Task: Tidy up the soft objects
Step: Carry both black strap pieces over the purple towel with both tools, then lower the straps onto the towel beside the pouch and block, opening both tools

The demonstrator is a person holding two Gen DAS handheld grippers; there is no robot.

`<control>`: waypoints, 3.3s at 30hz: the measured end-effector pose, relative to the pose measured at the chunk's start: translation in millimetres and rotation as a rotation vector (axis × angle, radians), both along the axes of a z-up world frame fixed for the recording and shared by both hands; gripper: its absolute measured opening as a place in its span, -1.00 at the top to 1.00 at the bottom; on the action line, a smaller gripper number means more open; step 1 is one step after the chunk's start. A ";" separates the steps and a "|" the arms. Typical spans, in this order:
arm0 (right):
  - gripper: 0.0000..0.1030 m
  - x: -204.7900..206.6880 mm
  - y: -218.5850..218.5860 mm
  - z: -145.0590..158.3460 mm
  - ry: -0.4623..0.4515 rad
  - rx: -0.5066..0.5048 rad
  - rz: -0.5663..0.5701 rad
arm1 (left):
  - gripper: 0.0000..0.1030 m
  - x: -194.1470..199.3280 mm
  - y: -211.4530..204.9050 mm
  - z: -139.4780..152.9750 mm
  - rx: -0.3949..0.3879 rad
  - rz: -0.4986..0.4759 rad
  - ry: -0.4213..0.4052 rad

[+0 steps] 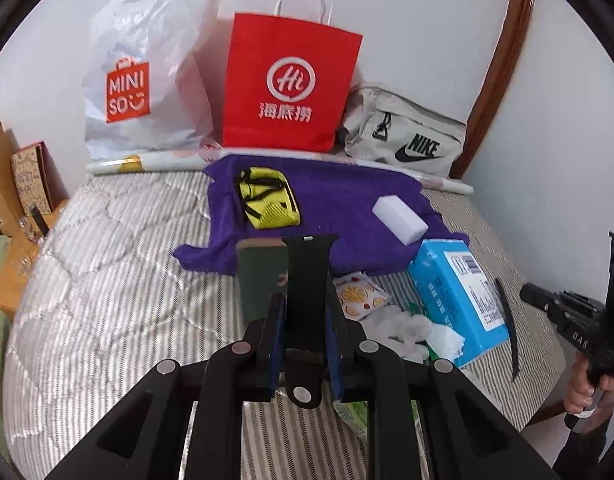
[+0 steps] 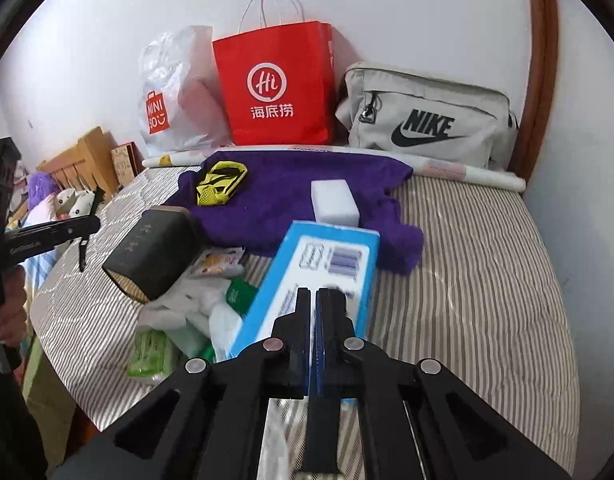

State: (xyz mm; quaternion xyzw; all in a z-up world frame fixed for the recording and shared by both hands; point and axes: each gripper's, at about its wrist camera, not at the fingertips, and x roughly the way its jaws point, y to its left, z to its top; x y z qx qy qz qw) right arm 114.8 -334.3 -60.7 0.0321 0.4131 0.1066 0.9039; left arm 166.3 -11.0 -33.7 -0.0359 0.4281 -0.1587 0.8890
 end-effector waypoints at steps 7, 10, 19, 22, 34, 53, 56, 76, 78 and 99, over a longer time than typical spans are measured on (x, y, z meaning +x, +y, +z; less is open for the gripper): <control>0.24 -16.4 -3.7 -25.8 0.094 -0.002 0.000 | 0.65 -0.4 -11.1 -17.3 -0.014 -0.028 0.043; 0.14 -19.8 0.2 -34.5 0.105 0.007 -0.001 | 0.64 -3.2 -12.7 -18.9 -0.020 -0.039 0.046; 0.61 -21.4 -1.5 -34.1 0.088 -0.046 -0.043 | 0.64 -6.1 -8.6 -17.5 -0.026 -0.042 0.038; 0.61 -24.0 2.1 -30.0 0.074 -0.077 -0.031 | 0.64 -4.0 -10.2 -16.0 -0.024 -0.049 0.034; 0.61 0.0 12.6 18.2 -0.019 -0.085 -0.006 | 0.64 25.8 -11.5 -3.2 -0.007 -0.043 0.006; 0.61 156.0 13.4 3.7 0.012 -0.057 0.001 | 0.64 149.7 -14.8 -19.4 0.011 -0.001 0.101; 0.61 171.8 10.6 -8.5 0.038 -0.055 0.010 | 0.64 164.2 -17.2 -28.0 -0.002 -0.009 0.127; 0.62 230.8 -3.6 -71.0 0.232 -0.090 0.008 | 0.63 204.3 -42.4 -68.2 0.040 -0.068 0.266; 0.67 232.4 -3.3 -73.7 0.243 -0.097 0.002 | 0.63 204.8 -42.4 -68.2 0.039 -0.070 0.267; 0.12 182.5 0.3 -17.0 0.127 -0.043 0.010 | 0.02 159.0 -26.9 -22.1 0.064 -0.033 0.196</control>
